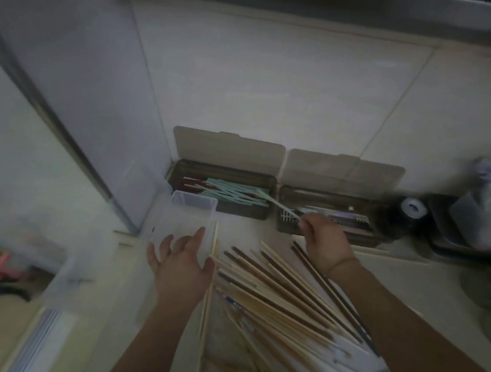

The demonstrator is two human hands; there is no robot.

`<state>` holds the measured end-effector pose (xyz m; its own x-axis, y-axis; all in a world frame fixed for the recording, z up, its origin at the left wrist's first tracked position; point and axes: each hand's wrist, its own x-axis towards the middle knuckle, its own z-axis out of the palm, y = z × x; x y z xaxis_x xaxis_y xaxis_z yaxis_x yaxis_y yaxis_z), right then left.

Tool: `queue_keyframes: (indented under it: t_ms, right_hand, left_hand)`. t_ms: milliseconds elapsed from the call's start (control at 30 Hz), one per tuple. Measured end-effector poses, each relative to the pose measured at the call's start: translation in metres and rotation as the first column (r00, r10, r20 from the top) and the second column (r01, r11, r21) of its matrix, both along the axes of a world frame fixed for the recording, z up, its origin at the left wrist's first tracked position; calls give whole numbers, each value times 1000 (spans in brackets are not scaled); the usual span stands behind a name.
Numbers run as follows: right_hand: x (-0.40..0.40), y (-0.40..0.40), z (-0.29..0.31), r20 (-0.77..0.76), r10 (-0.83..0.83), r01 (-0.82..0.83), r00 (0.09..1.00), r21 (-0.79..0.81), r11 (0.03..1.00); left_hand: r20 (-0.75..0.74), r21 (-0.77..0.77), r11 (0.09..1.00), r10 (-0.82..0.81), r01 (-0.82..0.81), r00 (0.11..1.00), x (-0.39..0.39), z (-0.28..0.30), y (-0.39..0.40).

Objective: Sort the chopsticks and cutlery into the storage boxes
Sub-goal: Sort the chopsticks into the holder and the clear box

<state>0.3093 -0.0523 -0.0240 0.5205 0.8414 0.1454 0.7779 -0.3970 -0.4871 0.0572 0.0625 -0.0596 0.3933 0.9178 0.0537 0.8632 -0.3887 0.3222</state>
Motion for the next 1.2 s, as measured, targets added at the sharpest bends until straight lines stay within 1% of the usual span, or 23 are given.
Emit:
queue_keyframes:
  t_ms: [67, 133, 200, 300, 367, 433, 500, 567, 600, 667, 767, 833, 867, 900, 933, 1000, 1067, 1133, 1200]
  right_hand:
    - [-1, 40, 2, 109, 96, -96, 989, -2, 995]
    - [1, 73, -2, 205, 139, -137, 969, -26, 990]
    - [3, 98, -8, 263, 154, -113, 953, -163, 980]
    - [4, 119, -17, 332, 176, -34, 927, -392, 919]
    - [3, 122, -23, 374, 199, -10, 906, -449, 893]
    - [5, 123, -28, 390, 208, -40, 897, -398, 916]
    - [7, 122, -31, 372, 193, -102, 908, -250, 963]
    - [7, 125, -30, 334, 167, -142, 928, -97, 985]
    - [6, 127, -29, 312, 162, -150, 936, -63, 987]
    - [2, 135, -28, 303, 181, -160, 936, -90, 983]
    - [-3, 148, -26, 334, 238, -168, 912, -225, 960]
    - [-3, 152, -24, 318, 252, -158, 914, -292, 943]
    - [-4, 151, -22, 296, 241, -153, 924, -292, 944]
    - [-4, 149, -20, 263, 218, -152, 940, -250, 956]
    - [-4, 142, -18, 221, 191, -154, 956, -176, 972]
    - [-1, 115, -12, 167, 156, -161, 974, 17, 987]
    - [7, 69, -11, 181, 111, -142, 977, 168, 976]
    - [18, 10, -11, 194, 27, -68, 981, 210, 975]
    - [32, -56, -14, 216, -99, 52, 971, 214, 975]
  left_hand:
    - [8, -5, 1000, -4, 4, 1000, 0, 0, 1]
    - [8, -14, 1000, -12, 12, 1000, -1, 0, 2]
    - [10, -31, 999, -20, 20, 1000, -2, 1, 1]
    - [11, -43, 999, -25, 26, 1000, -2, 1, 1]
    - [3, -45, 999, -24, 24, 1000, -2, 1, 1]
    - [-1, -42, 999, -30, 30, 1000, -2, 1, 1]
    - [6, -44, 998, -36, 36, 999, -2, 0, 0]
    - [8, -42, 998, -36, 37, 999, -1, 0, 0]
    - [3, -42, 998, -35, 35, 999, -1, 0, 1]
    - [-11, -46, 998, -34, 33, 999, -1, 1, 1]
    - [-16, -56, 998, -36, 35, 999, -2, 1, 1]
    - [-7, -52, 998, -33, 32, 999, -2, 1, 0]
    - [-5, -49, 998, -32, 31, 999, -1, 1, 0]
    - [-2, -47, 998, -30, 30, 1000, -1, 1, 0]
    - [0, -46, 999, -27, 27, 1000, 0, 2, 0]
    - [-15, -42, 999, -26, 25, 1000, -1, 2, 0]
    - [-21, -39, 999, -30, 29, 999, -1, 0, 0]
    - [-19, -41, 999, -26, 25, 999, 0, -1, 0]
    - [-14, -26, 999, -21, 21, 1000, 1, -1, -1]
